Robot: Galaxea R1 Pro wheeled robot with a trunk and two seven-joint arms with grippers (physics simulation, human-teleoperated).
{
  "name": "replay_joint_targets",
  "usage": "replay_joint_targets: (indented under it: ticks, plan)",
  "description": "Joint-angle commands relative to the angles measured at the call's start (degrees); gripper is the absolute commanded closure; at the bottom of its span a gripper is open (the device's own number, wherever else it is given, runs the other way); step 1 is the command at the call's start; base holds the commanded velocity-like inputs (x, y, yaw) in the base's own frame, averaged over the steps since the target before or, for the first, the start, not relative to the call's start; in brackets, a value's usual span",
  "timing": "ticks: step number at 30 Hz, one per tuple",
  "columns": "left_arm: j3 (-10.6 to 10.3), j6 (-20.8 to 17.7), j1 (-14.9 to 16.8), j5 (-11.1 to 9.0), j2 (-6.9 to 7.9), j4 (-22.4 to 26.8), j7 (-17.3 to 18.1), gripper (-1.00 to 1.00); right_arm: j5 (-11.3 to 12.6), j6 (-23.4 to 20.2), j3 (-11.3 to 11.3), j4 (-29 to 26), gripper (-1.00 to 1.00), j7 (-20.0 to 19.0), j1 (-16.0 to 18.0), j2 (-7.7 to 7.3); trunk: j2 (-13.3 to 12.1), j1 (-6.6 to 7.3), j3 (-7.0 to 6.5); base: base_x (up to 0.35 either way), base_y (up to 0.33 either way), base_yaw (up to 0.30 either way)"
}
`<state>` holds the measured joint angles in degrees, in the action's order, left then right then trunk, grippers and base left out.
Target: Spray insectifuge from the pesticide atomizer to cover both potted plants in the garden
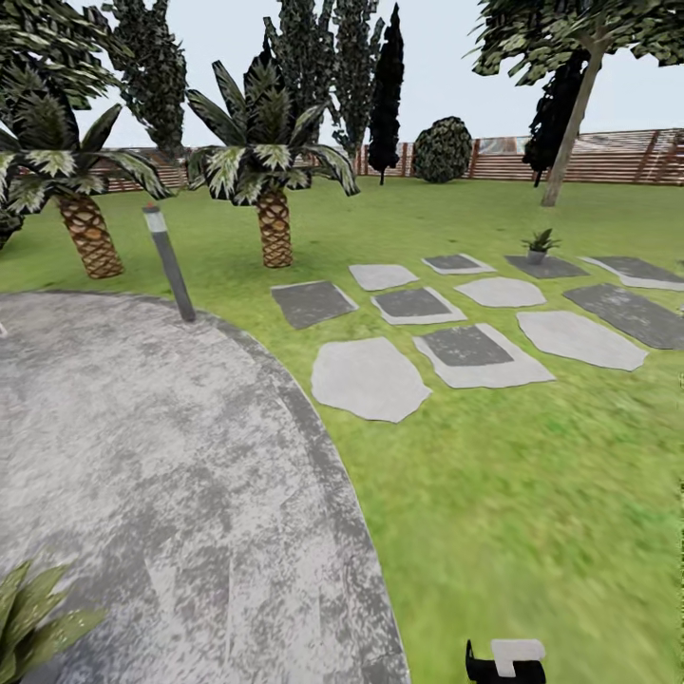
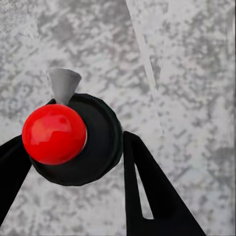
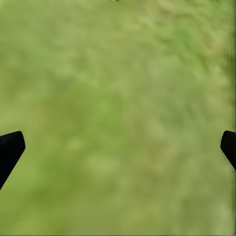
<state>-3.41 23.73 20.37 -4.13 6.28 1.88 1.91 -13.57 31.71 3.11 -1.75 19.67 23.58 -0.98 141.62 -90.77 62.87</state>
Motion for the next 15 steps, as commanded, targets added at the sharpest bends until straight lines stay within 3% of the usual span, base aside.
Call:
replay_joint_targets:
  ticks: [1,5,15]
  plan:
    - [-0.31,0.18,0.02,-0.45,0.03,-0.03,0.2,1.0,-0.61,0.11,0.32,0.08,-1.0,0.28,0.05,0.01,0.02,-0.02,0.11,0.338,0.0,-0.257]
    - [-0.3,0.18,0.02,-0.4,0.05,-0.03,0.26,1.0,-0.65,0.11,0.32,0.08,-1.0,0.28,0.06,0.01,0.02,-0.02,0.24,0.339,0.0,-0.152]
    - [-0.14,0.18,0.02,-0.44,0.34,-0.08,-0.11,1.0,-0.76,0.07,0.32,0.1,-1.0,0.19,0.06,-0.08,0.02,-0.02,0.26,0.339,0.0,-0.008]
